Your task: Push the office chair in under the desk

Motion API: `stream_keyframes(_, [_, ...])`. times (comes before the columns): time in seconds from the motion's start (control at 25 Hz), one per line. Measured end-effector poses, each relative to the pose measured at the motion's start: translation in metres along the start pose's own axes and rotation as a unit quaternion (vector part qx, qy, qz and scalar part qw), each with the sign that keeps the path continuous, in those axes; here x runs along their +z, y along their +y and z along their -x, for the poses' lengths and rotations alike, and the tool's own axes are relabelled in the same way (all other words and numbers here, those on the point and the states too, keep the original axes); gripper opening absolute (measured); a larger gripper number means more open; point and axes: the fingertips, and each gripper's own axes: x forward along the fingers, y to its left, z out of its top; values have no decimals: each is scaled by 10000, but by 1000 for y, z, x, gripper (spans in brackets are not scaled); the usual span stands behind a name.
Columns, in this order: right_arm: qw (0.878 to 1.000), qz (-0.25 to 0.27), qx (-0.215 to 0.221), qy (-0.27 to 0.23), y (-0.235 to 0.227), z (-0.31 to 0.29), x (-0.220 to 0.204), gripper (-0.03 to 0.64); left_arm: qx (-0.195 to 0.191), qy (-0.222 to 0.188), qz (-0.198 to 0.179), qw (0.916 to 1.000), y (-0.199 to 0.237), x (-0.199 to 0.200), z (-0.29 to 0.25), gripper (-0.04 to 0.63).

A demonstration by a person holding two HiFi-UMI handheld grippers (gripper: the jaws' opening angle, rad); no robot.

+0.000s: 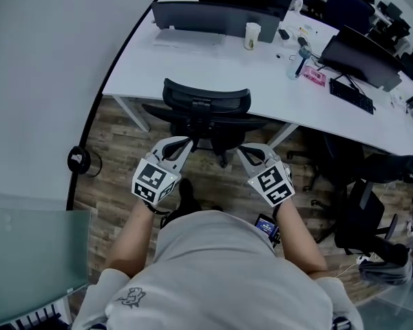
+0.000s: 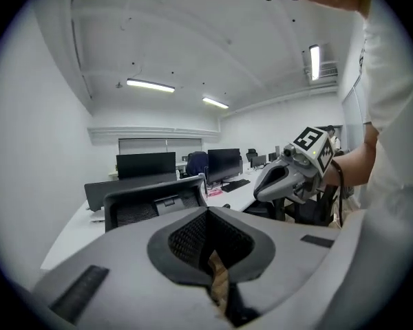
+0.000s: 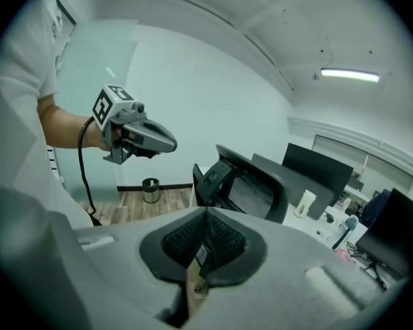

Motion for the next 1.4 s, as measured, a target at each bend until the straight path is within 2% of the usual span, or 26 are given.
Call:
stream_keyframes(0.24, [9988,-160,-137,-443,5,28,13,3,60,-148,140,9998,-19,8,23,-2])
stream_keyframes(0.48, [9968,-142,-328,-717,13,39,27,3,149,-212,-167,9995,-20,17,38,-2])
stream_keyframes(0.84, [9907,-401,-851,-981,40,57,54,3,-172,-541,-206,9982,-20,35,83,-2])
stream_keyframes(1.08, [9883,-453,-1010,-1048,91,66,73,3,-212,-556,-213,9980,-15,18,148,-2])
stream_keyframes(1.4, [9866,-636,-1053,-1071,186,73,83,3,-140,-918,-32,9957,-25,3,246,-2])
